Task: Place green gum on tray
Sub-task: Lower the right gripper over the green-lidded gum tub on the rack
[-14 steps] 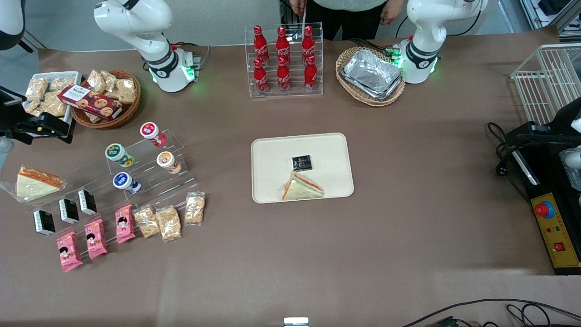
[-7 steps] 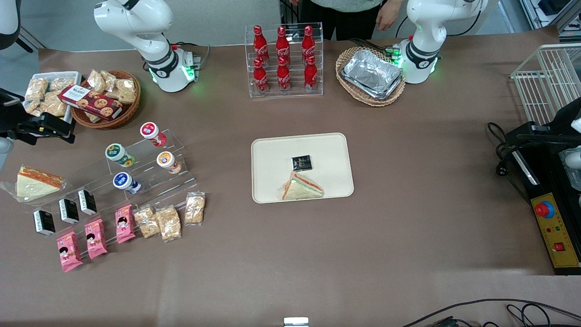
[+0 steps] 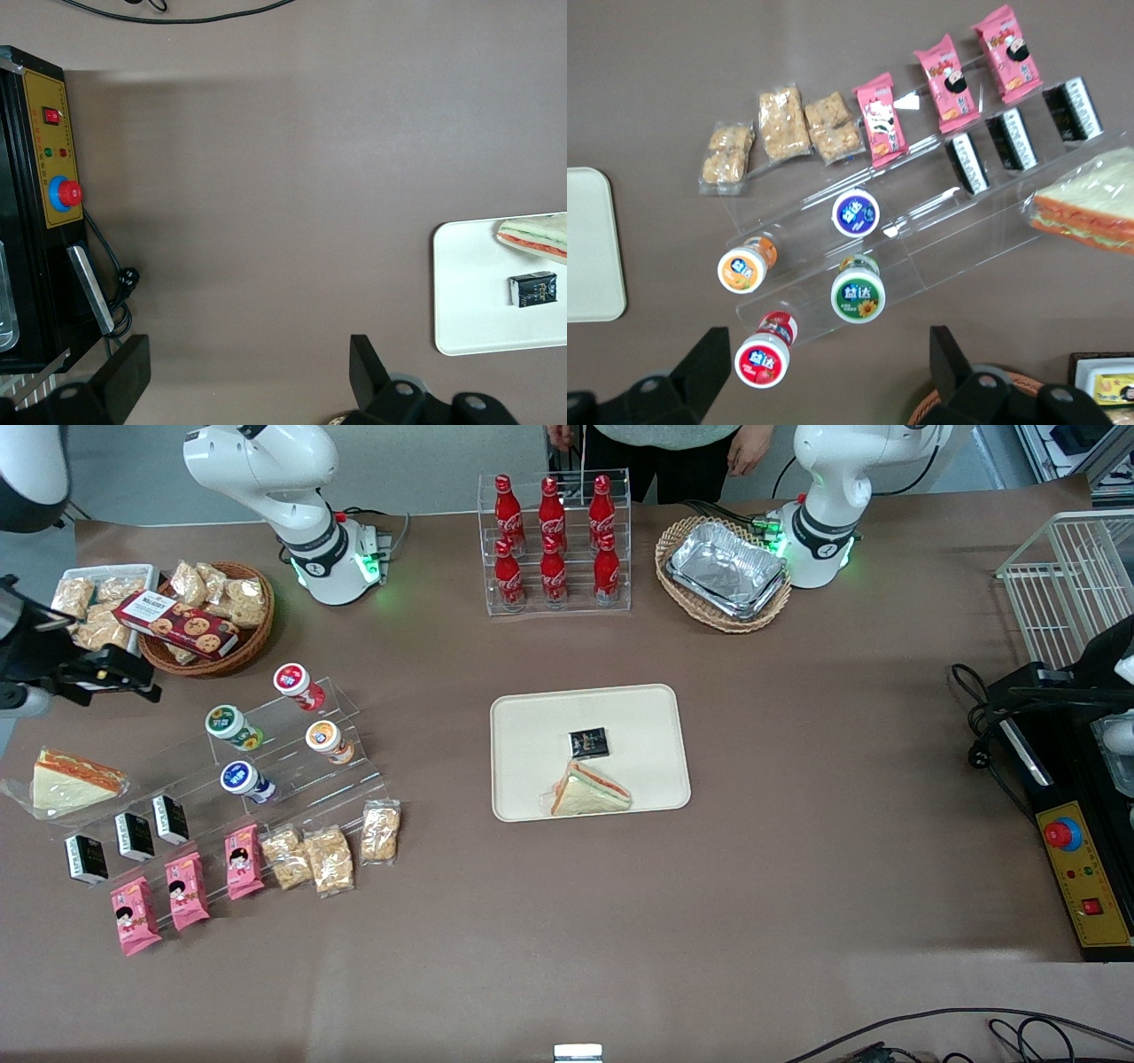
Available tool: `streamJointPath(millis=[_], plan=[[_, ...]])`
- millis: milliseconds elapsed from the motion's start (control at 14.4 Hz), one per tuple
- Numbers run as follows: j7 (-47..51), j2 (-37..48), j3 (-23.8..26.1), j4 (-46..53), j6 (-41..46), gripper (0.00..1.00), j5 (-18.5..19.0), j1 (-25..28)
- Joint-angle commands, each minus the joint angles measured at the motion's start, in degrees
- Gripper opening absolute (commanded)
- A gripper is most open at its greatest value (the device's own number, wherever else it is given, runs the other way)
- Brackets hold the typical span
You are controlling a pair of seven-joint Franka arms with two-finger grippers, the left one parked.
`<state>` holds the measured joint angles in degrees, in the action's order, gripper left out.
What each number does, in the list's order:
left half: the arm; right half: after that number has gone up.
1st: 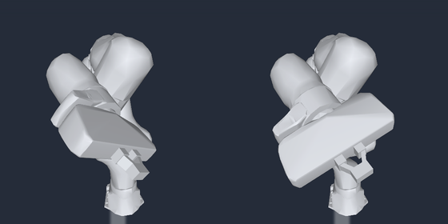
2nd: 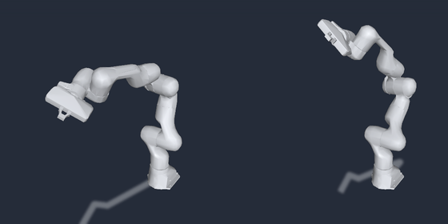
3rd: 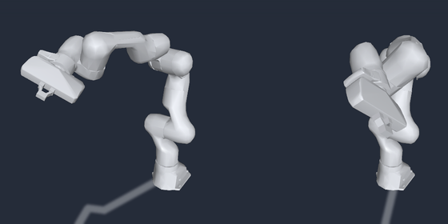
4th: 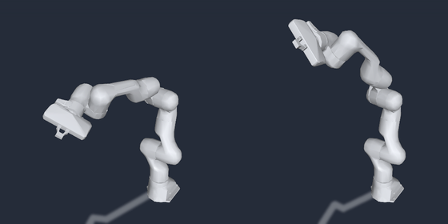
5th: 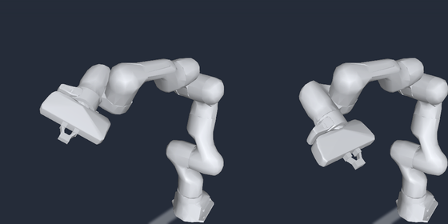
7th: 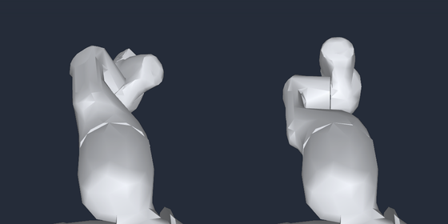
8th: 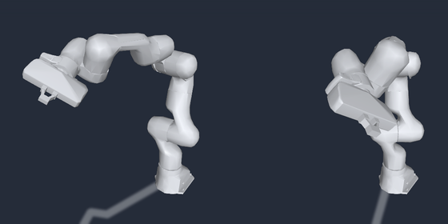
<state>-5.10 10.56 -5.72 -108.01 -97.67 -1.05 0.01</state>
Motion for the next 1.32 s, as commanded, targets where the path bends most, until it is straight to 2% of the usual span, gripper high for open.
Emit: streamJointPath(millis=[0,1250], plan=[[-1.84,6.32,-0.43,-9.93,-4.37,1.0,0.09,-0.79],[-1.93,-0.97,-0.52,-22.85,-18.33,0.99,0.0,-1.24]])
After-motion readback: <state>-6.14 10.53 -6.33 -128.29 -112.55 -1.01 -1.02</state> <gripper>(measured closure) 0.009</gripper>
